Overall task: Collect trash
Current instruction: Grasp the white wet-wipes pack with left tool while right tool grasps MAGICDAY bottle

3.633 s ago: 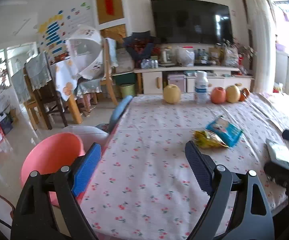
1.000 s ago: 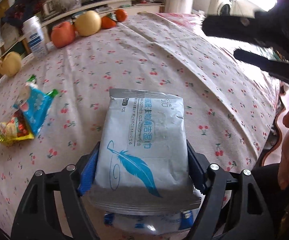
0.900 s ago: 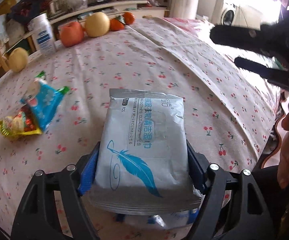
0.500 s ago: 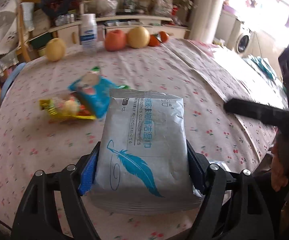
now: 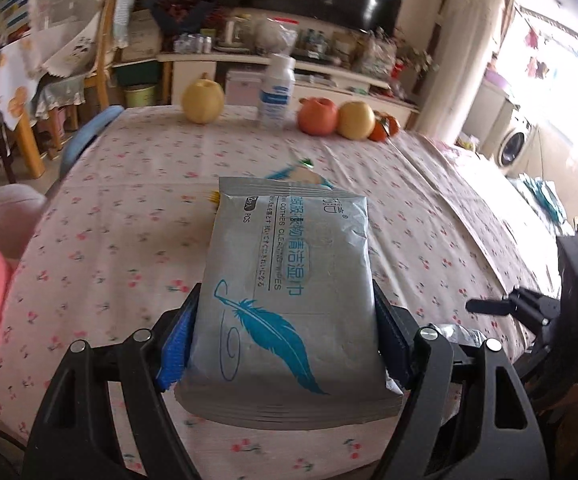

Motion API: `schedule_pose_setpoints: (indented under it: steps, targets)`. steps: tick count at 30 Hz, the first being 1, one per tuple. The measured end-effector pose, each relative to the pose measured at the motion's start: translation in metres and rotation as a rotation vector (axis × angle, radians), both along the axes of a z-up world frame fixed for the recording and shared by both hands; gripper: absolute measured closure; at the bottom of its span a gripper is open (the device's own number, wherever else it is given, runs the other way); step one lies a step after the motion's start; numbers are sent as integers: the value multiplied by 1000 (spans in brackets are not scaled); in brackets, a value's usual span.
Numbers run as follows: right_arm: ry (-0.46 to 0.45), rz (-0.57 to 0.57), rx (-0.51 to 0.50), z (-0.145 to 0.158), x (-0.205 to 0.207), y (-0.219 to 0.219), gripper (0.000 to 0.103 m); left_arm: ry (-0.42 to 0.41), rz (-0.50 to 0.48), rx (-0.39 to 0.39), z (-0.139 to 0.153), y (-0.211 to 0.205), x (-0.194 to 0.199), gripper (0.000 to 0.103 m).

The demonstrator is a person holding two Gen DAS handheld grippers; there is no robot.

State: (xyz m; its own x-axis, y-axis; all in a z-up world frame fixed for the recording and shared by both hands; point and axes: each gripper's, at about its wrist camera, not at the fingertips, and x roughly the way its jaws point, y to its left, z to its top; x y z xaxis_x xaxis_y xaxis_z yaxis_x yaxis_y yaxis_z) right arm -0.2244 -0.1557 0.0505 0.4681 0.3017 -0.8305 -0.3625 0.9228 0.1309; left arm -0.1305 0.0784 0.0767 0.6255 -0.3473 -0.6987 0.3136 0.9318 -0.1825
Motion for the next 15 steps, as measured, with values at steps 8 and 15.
schedule_pose_setpoints:
  steps: [8,15]
  targets:
    - [-7,35,-51,-8,0,14,26,-30,39,-34,7,28,1,25]
    - [-19,7,-52,-6,1,17,45,-49,59,-46,11,44,1,25]
